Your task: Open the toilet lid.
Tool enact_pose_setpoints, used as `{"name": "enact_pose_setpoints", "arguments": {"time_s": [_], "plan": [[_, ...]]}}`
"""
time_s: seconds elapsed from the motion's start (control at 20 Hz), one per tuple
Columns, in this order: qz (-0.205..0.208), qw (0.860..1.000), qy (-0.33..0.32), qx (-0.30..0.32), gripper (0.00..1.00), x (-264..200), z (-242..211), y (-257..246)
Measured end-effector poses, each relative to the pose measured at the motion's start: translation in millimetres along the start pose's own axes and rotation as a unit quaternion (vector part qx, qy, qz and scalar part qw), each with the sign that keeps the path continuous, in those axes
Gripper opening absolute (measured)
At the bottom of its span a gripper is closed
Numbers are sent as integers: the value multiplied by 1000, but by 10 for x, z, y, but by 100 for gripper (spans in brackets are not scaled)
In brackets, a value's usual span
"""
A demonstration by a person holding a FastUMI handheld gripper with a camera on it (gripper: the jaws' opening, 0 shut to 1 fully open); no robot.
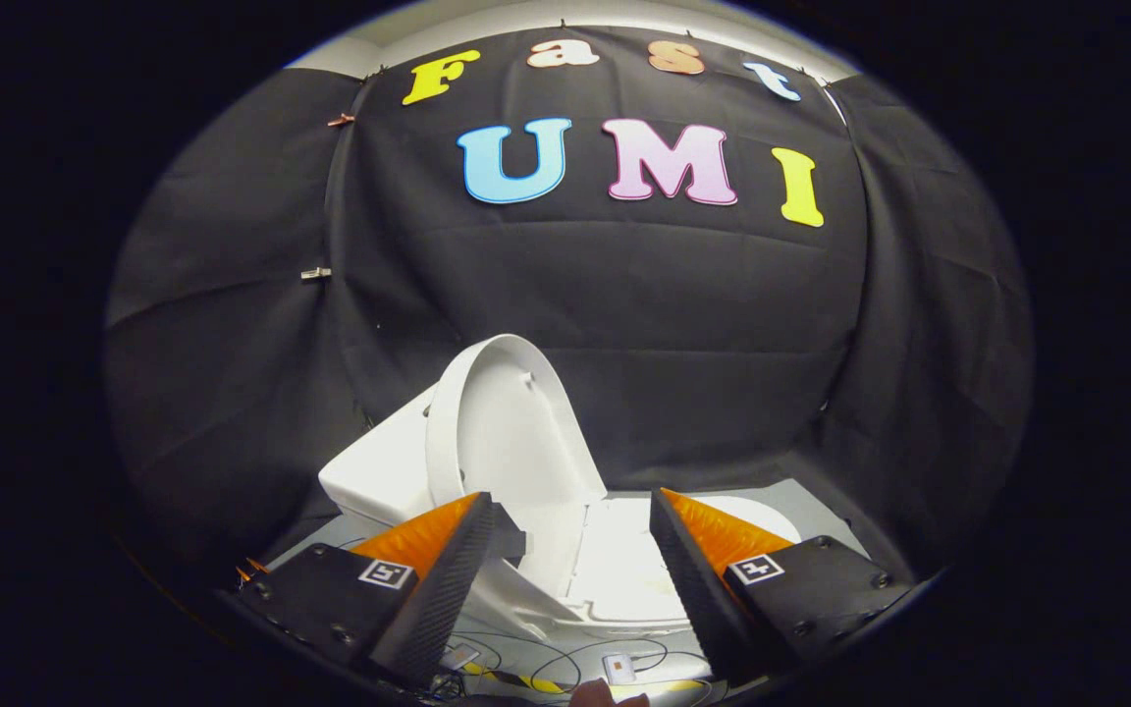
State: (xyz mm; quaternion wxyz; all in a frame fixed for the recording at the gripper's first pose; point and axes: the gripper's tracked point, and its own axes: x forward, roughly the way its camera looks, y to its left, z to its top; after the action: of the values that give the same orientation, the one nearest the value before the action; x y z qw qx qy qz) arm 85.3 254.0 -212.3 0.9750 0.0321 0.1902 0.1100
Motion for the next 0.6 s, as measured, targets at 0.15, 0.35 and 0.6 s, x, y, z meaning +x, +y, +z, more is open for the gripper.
{"name": "enact_pose_setpoints", "arguments": {"time_s": [0.15, 0.35, 0.6], "plan": [[4, 1000, -9, 3, 100, -105, 74, -78], [3, 1000, -23, 1, 100, -306, 179, -228], [-3, 999, -53, 3, 100, -531, 443, -482]]}}
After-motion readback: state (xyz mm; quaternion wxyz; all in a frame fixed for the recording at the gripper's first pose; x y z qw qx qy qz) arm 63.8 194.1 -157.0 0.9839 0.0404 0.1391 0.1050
